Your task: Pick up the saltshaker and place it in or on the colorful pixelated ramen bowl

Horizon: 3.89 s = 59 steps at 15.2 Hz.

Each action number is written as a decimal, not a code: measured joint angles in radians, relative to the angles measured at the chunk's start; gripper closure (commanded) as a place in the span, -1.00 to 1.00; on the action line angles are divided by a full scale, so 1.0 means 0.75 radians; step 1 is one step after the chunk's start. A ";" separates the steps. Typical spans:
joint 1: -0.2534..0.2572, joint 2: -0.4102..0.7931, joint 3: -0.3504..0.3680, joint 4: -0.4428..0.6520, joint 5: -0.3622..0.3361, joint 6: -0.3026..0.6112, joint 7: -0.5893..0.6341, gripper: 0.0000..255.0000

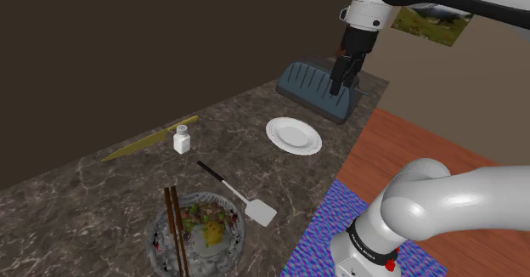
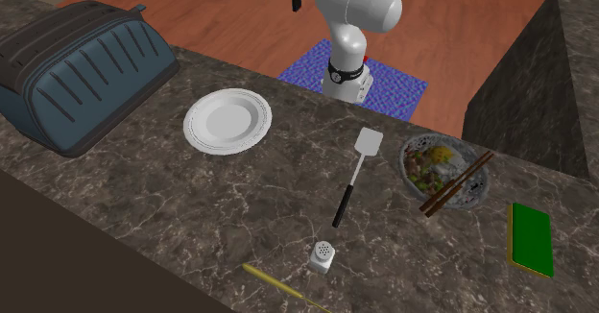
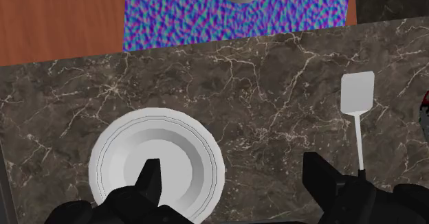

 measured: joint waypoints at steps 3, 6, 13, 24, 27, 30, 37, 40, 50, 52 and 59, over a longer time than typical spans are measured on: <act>0.010 0.034 0.017 0.001 0.016 0.035 0.020 -1.00; 0.032 0.101 0.058 -0.016 0.051 0.124 0.064 -1.00; 0.090 0.338 0.170 0.027 0.124 0.337 0.185 -1.00; 0.165 0.775 0.329 0.223 0.142 0.611 0.374 -1.00; 0.186 0.919 0.364 0.338 0.118 0.649 0.430 -1.00; 0.209 1.042 0.388 0.432 0.090 0.685 0.477 -1.00; 0.291 1.390 0.422 0.751 -0.006 0.722 0.591 -1.00; 0.308 1.448 0.423 0.794 -0.023 0.738 0.609 -1.00; 0.313 1.493 0.417 0.740 -0.038 0.836 0.619 -1.00; 0.313 1.493 0.417 0.740 -0.038 0.837 0.619 -1.00; 0.313 1.493 0.417 0.740 -0.038 0.837 0.619 1.00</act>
